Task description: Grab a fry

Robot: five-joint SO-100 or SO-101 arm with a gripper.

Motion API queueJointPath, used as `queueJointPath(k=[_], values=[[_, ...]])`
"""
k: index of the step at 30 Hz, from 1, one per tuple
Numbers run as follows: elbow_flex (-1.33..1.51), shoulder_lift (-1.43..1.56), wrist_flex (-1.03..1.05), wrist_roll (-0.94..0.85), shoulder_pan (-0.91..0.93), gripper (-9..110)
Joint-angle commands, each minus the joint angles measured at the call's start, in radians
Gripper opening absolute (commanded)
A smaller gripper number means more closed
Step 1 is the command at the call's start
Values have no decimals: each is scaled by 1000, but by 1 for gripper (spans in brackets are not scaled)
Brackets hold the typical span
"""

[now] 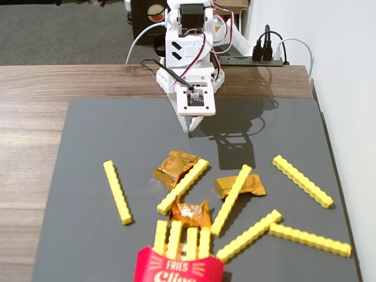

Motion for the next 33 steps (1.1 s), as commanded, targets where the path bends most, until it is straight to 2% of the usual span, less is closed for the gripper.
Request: queueJointPath(k=[1, 15, 21, 25, 33], values=[[0, 3, 18, -5, -57, 1], [0, 0, 17, 20, -72, 1], [-61, -115, -12, 52, -87, 1], [-126, -213, -26, 107, -97, 1], [-357, -499, -32, 330, -190, 1]])
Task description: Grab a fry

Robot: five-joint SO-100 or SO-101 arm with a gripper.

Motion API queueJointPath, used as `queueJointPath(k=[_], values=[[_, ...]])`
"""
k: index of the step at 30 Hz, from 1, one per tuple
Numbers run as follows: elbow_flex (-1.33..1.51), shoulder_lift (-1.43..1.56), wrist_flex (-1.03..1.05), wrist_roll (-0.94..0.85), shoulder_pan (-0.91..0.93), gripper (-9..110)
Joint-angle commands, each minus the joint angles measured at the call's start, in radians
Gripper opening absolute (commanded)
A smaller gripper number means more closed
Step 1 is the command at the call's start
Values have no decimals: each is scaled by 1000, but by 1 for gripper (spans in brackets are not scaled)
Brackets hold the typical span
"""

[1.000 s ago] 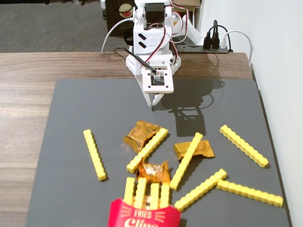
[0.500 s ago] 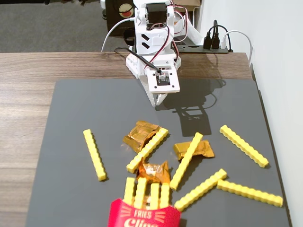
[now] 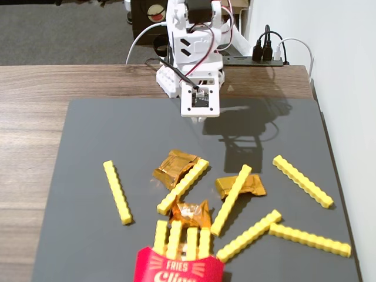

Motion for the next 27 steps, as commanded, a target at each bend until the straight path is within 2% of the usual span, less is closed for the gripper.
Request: queueJointPath(k=[1, 13, 27], values=[[-135, -137, -23, 107, -57, 1], [-535, -589, -9, 449, -222, 1], [-968, -888, 74, 499, -207, 1]])
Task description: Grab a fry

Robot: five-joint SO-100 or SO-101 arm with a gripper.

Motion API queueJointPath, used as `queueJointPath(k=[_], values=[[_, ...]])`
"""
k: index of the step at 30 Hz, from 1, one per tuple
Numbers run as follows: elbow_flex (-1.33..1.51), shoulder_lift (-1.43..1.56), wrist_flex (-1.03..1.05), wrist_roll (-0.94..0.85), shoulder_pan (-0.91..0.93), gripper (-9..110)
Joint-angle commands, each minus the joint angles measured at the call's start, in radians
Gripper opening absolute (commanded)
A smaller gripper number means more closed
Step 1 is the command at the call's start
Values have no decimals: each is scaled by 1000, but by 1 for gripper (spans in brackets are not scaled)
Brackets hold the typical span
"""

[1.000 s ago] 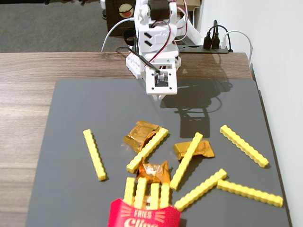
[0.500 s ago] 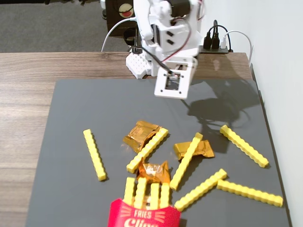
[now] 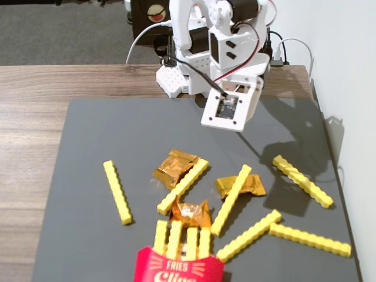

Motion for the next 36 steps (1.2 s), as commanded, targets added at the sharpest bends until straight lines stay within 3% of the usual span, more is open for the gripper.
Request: queueJointPath(k=[1, 12, 15, 18, 20, 36], values=[[-110, -40, 9, -6, 14, 1], [-233, -249, -52, -51, 72, 1], [-239, -281, -61, -67, 71, 7], [-239, -291, -72, -78, 67, 23], [-239, -295, -83, -78, 66, 27], [-239, -417, -150, -81, 74, 26]])
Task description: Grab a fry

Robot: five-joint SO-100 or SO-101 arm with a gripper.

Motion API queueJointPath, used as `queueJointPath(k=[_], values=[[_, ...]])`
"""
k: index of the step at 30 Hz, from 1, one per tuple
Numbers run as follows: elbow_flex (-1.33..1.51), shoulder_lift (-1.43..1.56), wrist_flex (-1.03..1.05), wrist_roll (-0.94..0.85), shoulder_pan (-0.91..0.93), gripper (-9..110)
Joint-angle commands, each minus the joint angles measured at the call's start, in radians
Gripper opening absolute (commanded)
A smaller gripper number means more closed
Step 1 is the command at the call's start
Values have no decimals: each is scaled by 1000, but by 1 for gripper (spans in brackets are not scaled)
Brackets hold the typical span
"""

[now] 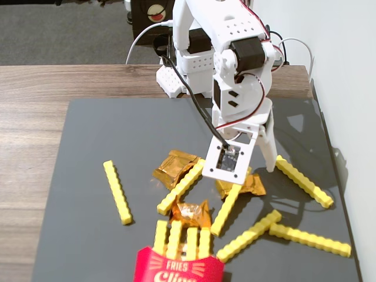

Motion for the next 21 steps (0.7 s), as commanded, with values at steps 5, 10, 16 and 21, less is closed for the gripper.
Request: queueJointPath(k=[5, 10, 16, 21], values=[[-52, -34, -35, -6, -2, 26], [-49, -54, -44, -8, -2, 25], [-44, -71, -58, -8, -3, 24], [-43, -77, -61, -8, -5, 22]])
